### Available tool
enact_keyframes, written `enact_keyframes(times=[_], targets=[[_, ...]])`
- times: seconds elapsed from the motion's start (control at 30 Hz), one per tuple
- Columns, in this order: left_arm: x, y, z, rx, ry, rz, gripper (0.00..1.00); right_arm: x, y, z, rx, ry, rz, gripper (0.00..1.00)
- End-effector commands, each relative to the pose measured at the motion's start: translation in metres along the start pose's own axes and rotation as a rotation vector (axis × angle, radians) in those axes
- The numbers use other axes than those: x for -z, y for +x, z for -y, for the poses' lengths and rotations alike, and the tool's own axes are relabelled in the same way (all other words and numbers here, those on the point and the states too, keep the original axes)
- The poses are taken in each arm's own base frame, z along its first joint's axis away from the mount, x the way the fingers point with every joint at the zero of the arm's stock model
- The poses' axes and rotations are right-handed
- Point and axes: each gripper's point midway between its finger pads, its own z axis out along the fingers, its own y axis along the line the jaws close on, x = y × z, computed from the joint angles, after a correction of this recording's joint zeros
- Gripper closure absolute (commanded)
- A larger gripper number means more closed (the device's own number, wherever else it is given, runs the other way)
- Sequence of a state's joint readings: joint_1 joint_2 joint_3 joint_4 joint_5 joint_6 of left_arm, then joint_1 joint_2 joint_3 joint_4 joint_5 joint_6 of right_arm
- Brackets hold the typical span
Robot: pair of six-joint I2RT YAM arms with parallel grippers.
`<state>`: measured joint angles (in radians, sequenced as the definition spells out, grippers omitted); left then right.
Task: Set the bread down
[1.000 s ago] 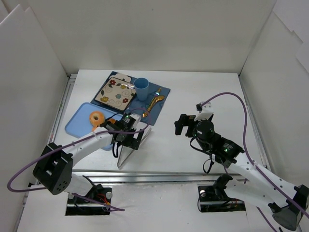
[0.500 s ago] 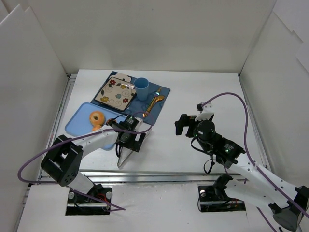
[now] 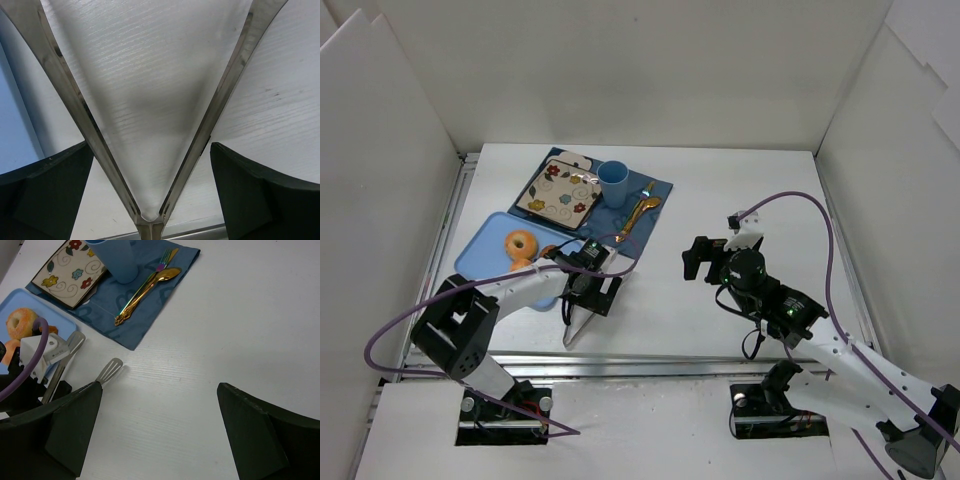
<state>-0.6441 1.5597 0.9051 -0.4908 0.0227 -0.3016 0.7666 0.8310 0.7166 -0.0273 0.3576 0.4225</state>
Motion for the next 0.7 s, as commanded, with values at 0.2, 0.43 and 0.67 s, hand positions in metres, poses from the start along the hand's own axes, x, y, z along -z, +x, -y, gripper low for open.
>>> enact_keyframes(times=[0.2, 0.43, 0.67], targets=[[-0.004, -0.007, 0.003, -0.020, 0.020, 0.009, 0.25, 0.005, -0.033, -0.011, -0.044, -0.026, 0.089, 0.02], [0.003, -0.007, 0.001, 0.003, 0.012, 0.045, 0.47, 0.004, -0.032, -0.010, -0.046, -0.023, 0.087, 0.02], [0.065, -0.034, 0.002, 0.074, -0.034, 0.205, 0.52, 0.003, -0.032, -0.011, -0.042, -0.022, 0.083, 0.02]])
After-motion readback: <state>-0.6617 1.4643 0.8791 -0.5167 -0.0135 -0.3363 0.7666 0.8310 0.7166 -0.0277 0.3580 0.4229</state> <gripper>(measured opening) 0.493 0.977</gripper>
